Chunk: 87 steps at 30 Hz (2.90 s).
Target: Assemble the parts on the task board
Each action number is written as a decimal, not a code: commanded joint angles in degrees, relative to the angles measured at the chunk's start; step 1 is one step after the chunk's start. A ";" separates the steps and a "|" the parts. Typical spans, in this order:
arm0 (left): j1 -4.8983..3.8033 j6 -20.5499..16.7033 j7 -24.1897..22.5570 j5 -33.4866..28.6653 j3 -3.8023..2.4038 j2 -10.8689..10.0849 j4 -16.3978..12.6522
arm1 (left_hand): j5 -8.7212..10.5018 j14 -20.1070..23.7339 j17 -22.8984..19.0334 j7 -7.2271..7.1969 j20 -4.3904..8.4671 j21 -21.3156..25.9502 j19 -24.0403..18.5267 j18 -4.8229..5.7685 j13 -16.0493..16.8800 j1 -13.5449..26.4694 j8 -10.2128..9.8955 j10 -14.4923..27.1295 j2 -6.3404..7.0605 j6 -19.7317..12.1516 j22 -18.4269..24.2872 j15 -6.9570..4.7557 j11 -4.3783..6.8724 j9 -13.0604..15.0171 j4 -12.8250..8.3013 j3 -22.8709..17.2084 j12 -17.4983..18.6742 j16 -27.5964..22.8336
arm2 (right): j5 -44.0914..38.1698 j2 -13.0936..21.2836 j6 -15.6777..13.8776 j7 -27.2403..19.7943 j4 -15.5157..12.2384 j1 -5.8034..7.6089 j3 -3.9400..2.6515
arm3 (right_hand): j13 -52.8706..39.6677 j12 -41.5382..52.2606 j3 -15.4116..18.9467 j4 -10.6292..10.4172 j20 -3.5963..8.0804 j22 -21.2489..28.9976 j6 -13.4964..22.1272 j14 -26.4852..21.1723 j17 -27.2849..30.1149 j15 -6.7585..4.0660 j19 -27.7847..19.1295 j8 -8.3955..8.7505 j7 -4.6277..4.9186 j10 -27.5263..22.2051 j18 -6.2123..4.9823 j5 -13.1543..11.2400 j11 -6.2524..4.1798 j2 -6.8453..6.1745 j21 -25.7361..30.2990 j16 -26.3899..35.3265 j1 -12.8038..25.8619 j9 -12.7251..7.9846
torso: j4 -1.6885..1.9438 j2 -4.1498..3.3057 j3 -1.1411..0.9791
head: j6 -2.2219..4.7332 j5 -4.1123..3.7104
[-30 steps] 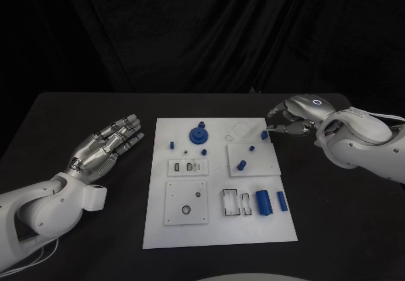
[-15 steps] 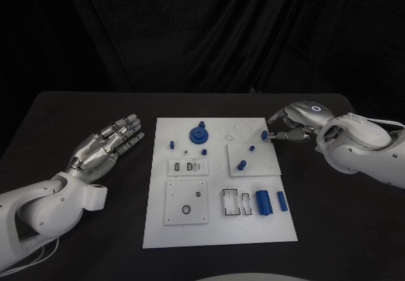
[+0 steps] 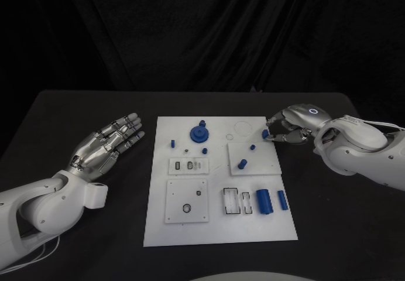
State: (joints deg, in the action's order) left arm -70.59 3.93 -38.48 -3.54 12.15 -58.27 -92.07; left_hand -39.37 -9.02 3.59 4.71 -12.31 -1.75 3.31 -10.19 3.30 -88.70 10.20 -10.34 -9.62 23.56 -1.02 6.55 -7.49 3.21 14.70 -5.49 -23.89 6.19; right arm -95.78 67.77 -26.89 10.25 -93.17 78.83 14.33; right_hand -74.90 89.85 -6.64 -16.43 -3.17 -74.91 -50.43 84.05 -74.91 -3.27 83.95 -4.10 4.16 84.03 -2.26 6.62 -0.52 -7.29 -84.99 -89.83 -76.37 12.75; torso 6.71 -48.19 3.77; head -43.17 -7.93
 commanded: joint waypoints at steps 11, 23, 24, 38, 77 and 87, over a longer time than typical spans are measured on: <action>0.03 0.95 0.01 -0.12 -0.04 0.15 0.02 | 0.00 -0.06 0.09 -0.10 -0.55 0.14 -0.06 0.15 -0.02 0.26 -0.26 0.24 -0.11 -0.30 -0.03 0.31 -0.13 0.02 -0.07 -0.44 0.07 0.42 | -0.28 -1.10 1.10 -0.04 0.68 -0.35 -0.03 | -15.10 0.15 -0.81 0.19 0.07 -12.98 0.97 5.95 -15.09 -0.15 2.20 0.29 -0.01 5.97 0.66 2.49 -0.01 0.63 1.08 -0.17 -2.24 -0.47 | -0.03 -0.06 -0.03 | -0.56 0.28; 0.03 1.01 0.22 -0.12 -0.04 0.11 -0.02 | 0.00 -0.06 0.09 -0.10 -0.55 0.14 -0.06 0.15 -0.02 0.26 -0.26 0.24 -0.11 -0.30 -0.03 0.31 -0.13 0.02 -0.07 -0.44 0.07 0.42 | -0.27 -1.73 1.21 -0.28 1.08 -0.71 -0.03 | -15.10 0.15 -0.98 0.40 0.12 -12.73 -1.58 5.95 -15.09 -0.19 1.73 -1.07 0.01 5.97 0.47 5.33 -0.02 0.99 1.89 -0.17 -3.76 0.12 | 0.02 -0.07 0.03 | -0.86 0.32; 0.03 1.01 0.23 -0.12 -0.04 0.12 -0.01 | 0.00 -0.06 0.09 -0.10 -0.55 0.14 -0.06 0.15 -0.02 0.26 -0.26 0.24 -0.11 -0.30 -0.03 0.31 -0.13 0.02 -0.07 -0.44 0.07 0.42 | -0.27 -1.76 1.17 -0.30 1.10 -0.72 -0.03 | -15.10 0.15 -1.00 0.43 0.12 -12.73 -1.95 5.95 -15.09 -0.20 1.75 -1.27 0.00 5.97 0.48 5.51 -0.03 1.03 1.87 -0.17 -3.90 0.26 | 0.02 -0.07 0.03 | -0.86 0.32; 0.03 1.10 0.43 -0.12 -0.04 0.22 0.15 | 0.00 -0.06 0.09 -0.10 -0.55 0.14 -0.06 0.15 -0.02 0.26 -0.26 0.24 -0.11 -0.30 -0.03 0.31 -0.13 0.02 -0.07 -0.44 0.07 0.42 | -0.27 -2.23 -1.38 -0.63 1.34 -0.81 -0.03 | -15.10 0.15 -0.90 0.65 0.38 -12.64 -6.10 5.95 -15.09 -0.50 1.62 -4.66 -0.43 5.97 0.40 5.89 -0.39 2.02 2.24 -0.17 -4.97 2.74 | -0.07 -0.05 -0.01 | -0.93 0.46; 0.05 1.08 0.79 -0.12 -0.04 0.77 0.40 | 0.04 -0.02 0.08 -0.04 -0.62 0.15 -0.07 0.16 -0.03 0.34 -0.28 0.30 -0.08 -0.40 -0.03 0.38 -0.20 0.02 -0.12 -0.71 0.12 0.47 | 4.75 -13.59 -10.26 -7.16 -9.55 0.52 -0.17 | -15.10 0.15 -1.49 2.85 0.97 -13.25 -8.17 5.95 -15.09 -1.05 2.83 -8.69 -0.68 5.97 0.85 13.54 -0.82 3.86 0.48 -0.17 -7.85 6.59 | 0.24 0.03 0.13 | -1.26 0.93; 0.05 1.14 0.86 -0.12 -0.04 1.34 0.45 | 0.04 -0.02 0.08 -0.04 -0.62 0.15 -0.07 0.16 -0.03 0.34 -0.28 0.30 -0.08 -0.40 -0.03 0.38 -0.20 0.02 -0.12 -0.71 0.12 0.47 | 5.04 -16.95 -5.65 -5.72 -7.22 -1.74 -0.16 | -15.10 0.15 -1.49 3.28 0.88 -13.04 -8.19 5.95 -15.09 -0.83 2.46 -8.89 -0.28 5.97 0.70 13.67 -0.46 3.81 1.12 -0.17 -8.06 6.87 | -0.03 -0.02 -0.01 | -1.50 1.33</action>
State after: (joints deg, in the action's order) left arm -70.57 4.37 -37.18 -3.54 12.15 -57.02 -91.50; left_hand -39.37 -9.03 3.58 4.71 -12.51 -1.75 3.11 -10.20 3.30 -88.70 10.20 -10.34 -9.62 23.55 -1.02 6.55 -7.49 3.20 14.54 -5.96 -23.89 6.41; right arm -91.27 50.86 -35.35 4.11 -100.45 77.40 14.17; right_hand -74.92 89.85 -8.15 -13.33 -2.56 -74.91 -58.06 84.06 -74.91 -4.09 84.16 -12.04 4.11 84.03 -2.25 19.96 -0.92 -3.91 -84.25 -89.83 -84.33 17.86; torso 6.72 -48.21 3.77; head -44.54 -6.69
